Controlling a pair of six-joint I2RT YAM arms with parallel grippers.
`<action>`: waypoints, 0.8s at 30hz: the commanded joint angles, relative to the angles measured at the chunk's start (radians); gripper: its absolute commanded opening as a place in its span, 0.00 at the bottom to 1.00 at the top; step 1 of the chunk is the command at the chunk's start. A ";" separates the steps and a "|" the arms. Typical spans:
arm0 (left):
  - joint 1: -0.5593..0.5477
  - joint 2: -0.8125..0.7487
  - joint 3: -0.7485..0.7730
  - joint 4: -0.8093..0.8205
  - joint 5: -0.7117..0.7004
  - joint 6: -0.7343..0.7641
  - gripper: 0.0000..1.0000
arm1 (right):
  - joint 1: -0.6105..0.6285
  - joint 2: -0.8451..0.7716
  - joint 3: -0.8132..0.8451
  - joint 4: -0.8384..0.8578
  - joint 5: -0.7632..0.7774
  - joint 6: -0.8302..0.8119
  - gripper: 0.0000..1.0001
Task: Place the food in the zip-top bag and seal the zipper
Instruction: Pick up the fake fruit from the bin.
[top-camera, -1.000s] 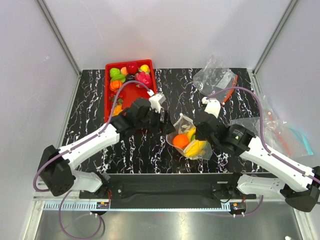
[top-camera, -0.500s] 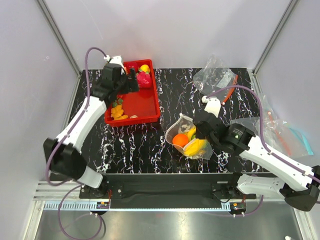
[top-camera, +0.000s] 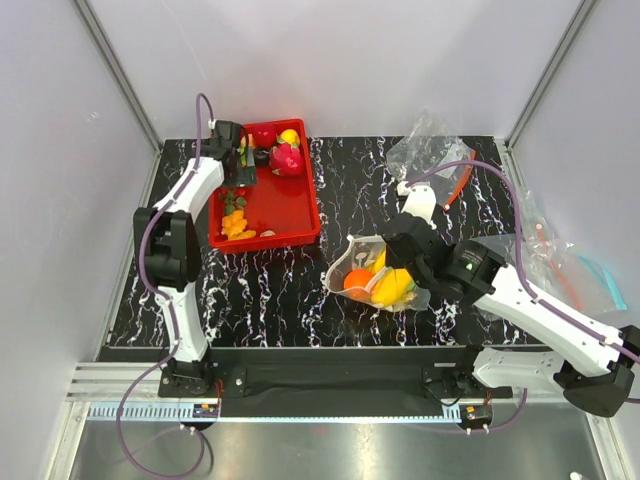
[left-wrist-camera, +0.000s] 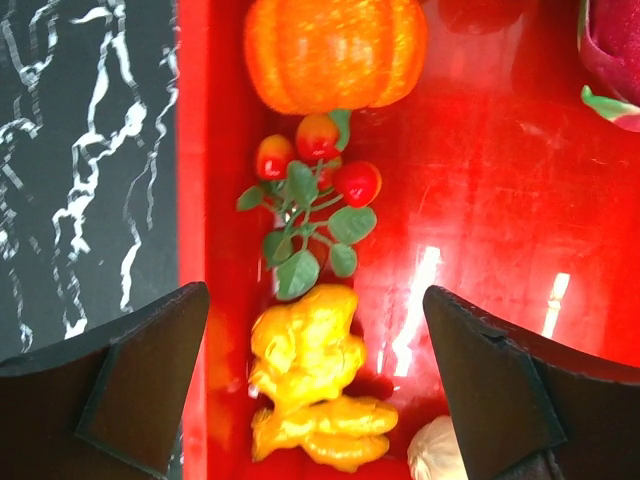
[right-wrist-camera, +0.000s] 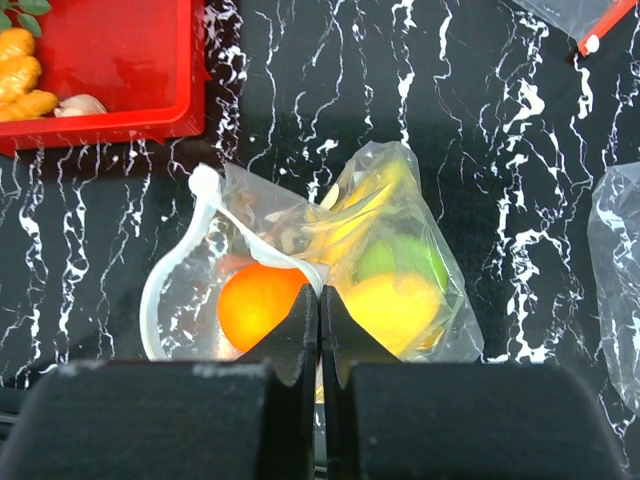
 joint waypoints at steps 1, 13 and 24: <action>0.003 0.047 0.098 0.004 0.009 0.033 0.94 | -0.002 -0.012 0.020 0.080 0.040 -0.020 0.00; 0.055 0.224 0.192 -0.063 0.094 -0.035 0.84 | -0.004 -0.035 0.002 0.091 0.054 -0.031 0.00; 0.072 0.253 0.189 -0.065 0.246 -0.041 0.12 | -0.002 -0.053 -0.015 0.082 0.046 -0.015 0.00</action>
